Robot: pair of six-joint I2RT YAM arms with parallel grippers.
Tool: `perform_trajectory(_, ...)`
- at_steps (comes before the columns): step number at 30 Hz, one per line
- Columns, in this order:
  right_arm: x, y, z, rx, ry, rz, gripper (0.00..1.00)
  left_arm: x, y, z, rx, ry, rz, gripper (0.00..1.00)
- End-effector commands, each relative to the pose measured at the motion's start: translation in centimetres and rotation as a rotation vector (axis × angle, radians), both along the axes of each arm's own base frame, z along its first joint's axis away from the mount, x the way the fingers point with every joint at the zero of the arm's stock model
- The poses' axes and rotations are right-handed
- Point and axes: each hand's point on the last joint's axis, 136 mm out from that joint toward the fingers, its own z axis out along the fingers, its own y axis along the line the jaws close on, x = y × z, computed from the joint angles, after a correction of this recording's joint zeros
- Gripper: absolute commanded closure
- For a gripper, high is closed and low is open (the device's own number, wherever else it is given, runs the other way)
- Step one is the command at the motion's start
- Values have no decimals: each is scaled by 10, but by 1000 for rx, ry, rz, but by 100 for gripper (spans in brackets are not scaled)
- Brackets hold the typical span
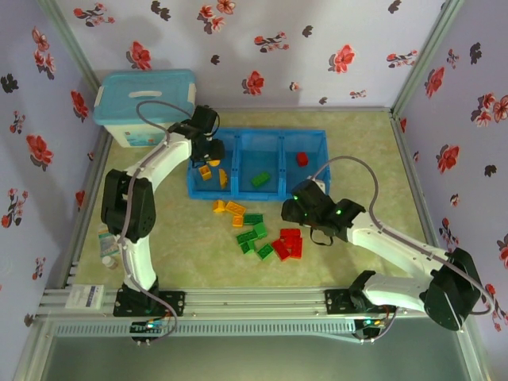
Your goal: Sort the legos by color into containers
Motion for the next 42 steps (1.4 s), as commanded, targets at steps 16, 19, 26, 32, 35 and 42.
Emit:
perform_trajectory(16, -14, 68, -14, -115, 56, 276, 27, -90, 8, 91, -154, -207, -33, 23)
perform_trajectory(19, -15, 81, -26, -147, 98, 315, 27, -112, 18, 83, -169, -203, -10, 23)
perform_trajectory(26, -9, 91, -51, -262, 165, 335, 30, -156, 38, 54, -183, -169, 24, 23)
perform_trajectory(32, -12, 98, -67, -267, 214, 347, 31, -177, 51, 36, -172, -147, 46, 24)
perform_trajectory(35, -15, 100, -75, -255, 232, 351, 32, -182, 54, 30, -174, -138, 57, 24)
perform_trajectory(42, -14, 96, -85, -278, 237, 332, 36, -187, 57, 21, -173, -126, 64, 24)
